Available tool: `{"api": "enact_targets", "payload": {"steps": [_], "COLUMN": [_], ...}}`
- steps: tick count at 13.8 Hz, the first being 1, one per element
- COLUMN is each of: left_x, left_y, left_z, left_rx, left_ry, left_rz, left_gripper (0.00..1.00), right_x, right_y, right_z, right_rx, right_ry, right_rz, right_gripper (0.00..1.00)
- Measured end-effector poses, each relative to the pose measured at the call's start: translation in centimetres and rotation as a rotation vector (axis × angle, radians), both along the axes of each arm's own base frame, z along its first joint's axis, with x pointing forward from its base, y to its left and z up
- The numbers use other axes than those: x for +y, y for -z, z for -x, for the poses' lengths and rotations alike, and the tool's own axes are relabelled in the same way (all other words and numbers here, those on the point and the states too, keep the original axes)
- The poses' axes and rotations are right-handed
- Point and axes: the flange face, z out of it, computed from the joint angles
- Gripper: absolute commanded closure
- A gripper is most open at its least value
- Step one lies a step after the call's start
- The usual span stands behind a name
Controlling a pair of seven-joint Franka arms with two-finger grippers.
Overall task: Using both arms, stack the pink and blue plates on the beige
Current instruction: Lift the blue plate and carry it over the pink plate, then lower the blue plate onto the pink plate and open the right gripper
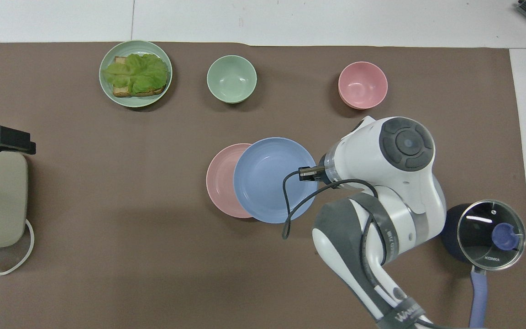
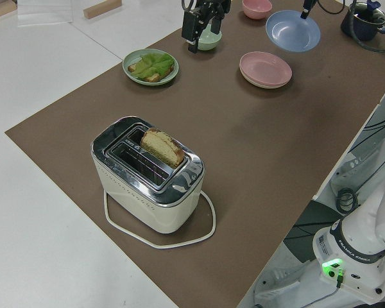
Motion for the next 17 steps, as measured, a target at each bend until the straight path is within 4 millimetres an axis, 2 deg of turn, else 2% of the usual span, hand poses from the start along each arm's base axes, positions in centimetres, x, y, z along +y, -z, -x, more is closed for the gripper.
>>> {"api": "enact_targets", "payload": {"steps": [2,5,11,16,17], "left_x": [0.0,0.0,0.0,0.0,0.0], "left_y": [0.0,0.0,0.0,0.0,0.0], "left_z": [0.0,0.0,0.0,0.0,0.0], "left_rx": [0.000,0.000,0.000,0.000,0.000], "left_ry": [0.000,0.000,0.000,0.000,0.000], "left_rz": [0.000,0.000,0.000,0.000,0.000], "left_gripper": [0.00,0.00,0.00,0.00,0.00], "right_x": [1.5,2.6,4.4,4.6,4.5], "right_y": [1.2,3.6,7.5,8.4,8.4], "right_z": [-0.1,-0.7,-0.6,-0.5,-0.5], "right_rx": [-0.010,-0.005,0.020,0.031,0.032], "right_ry": [0.027,0.051,0.046,0.044,0.045], "right_rz": [-0.014,-0.042,-0.035,-0.029,-0.028], "right_gripper": [1.00,1.00,1.00,1.00,0.97]}}
